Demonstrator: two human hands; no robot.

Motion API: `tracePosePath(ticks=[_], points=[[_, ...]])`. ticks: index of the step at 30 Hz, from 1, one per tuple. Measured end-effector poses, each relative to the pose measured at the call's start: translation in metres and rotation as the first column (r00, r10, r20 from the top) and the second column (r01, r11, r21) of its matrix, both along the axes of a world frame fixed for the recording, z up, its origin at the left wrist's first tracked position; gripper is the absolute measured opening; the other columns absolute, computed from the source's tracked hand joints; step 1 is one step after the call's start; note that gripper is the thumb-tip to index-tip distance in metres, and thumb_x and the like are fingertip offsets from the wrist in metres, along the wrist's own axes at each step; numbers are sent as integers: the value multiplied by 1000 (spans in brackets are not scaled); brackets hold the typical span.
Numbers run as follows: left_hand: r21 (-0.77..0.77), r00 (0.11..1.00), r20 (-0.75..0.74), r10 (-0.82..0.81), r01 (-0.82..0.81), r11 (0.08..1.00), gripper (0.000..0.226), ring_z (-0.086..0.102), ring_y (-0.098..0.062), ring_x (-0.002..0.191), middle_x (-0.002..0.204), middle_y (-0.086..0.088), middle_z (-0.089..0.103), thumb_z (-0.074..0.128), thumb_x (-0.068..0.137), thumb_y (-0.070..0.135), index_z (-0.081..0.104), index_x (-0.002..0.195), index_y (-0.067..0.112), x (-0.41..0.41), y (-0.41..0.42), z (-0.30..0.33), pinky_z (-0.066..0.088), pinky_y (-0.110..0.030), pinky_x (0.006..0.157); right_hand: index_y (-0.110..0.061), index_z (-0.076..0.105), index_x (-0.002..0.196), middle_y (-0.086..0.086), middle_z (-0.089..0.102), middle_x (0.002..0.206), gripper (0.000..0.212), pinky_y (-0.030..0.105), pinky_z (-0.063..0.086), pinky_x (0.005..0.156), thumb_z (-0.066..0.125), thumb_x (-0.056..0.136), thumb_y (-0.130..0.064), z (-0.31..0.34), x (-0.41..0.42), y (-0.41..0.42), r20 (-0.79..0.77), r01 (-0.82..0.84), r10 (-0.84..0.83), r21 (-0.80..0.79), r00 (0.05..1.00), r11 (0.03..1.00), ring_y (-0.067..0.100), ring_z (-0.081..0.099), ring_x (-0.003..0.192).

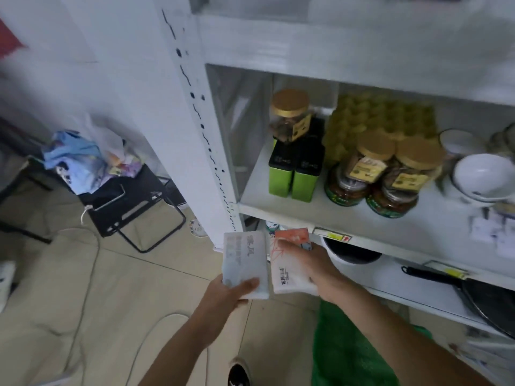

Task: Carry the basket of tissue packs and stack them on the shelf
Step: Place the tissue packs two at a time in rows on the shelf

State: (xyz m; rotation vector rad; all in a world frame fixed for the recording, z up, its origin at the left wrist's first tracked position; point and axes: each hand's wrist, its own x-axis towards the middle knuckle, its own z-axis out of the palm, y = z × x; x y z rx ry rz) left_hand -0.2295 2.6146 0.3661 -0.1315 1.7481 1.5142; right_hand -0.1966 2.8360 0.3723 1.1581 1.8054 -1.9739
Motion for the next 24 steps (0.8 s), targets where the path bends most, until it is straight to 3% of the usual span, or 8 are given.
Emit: tracePosePath(ticks=[2,4,7,11,13,16,20,24], points=[[18,1000,-8,-19,19,1000,96,72,-21,93,107,-9,79,96,41,59,70,118,8,-2,0,32,56,-33,81,-14,77,100,7,82,83,42,43,63,79,85,76,-47,30,-6,3,-21,16,-16,4,1000,1000,29,80,79],[22,1000,-16,-9,10,1000,94,71,-23,95,108,-10,79,97,42,57,70,117,8,-4,-1,64,54,-33,83,-13,77,102,8,82,85,51,50,64,83,88,69,-51,61,-10,3,-31,27,-27,0,999,1000,32,80,82],[44,999,-40,8,-6,999,92,72,-24,101,107,-6,81,97,43,56,72,117,8,-6,0,104,55,-34,85,-13,76,103,4,82,81,50,29,56,71,86,72,-51,106,-11,2,-86,47,-46,14,995,999,26,79,83],[115,998,-59,-4,11,993,68,71,-17,94,109,-2,80,89,64,43,71,121,11,-1,6,154,54,-32,84,-18,74,109,3,82,89,59,47,58,96,88,65,-55,157,-4,6,-130,44,-41,25,991,999,27,79,90],[146,997,-71,-3,13,989,66,74,-16,100,115,-2,80,88,68,42,70,125,14,-1,12,176,55,-31,85,-13,73,111,9,82,90,53,53,62,87,90,71,-44,183,2,11,-158,38,-36,5,987,999,30,80,85],[157,994,-109,13,4,988,58,76,-14,102,113,0,80,89,76,33,68,127,15,-2,27,210,58,-28,85,-11,73,109,12,82,88,45,39,64,65,86,78,-42,225,11,30,-208,32,-34,-10,978,999,28,80,75],[202,991,-132,7,20,979,44,76,-20,107,113,-4,80,84,83,22,69,124,11,3,43,249,58,-34,97,-13,75,111,10,82,92,49,37,61,71,84,78,-48,270,22,57,-290,43,-35,20,956,999,26,79,79],[217,982,-183,-50,90,972,45,74,-21,111,114,-4,80,84,82,25,71,123,13,7,62,284,55,-36,101,-14,74,106,14,81,93,48,49,61,83,87,72,-45,311,36,83,-352,56,-67,-41,934,998,30,77,77]])
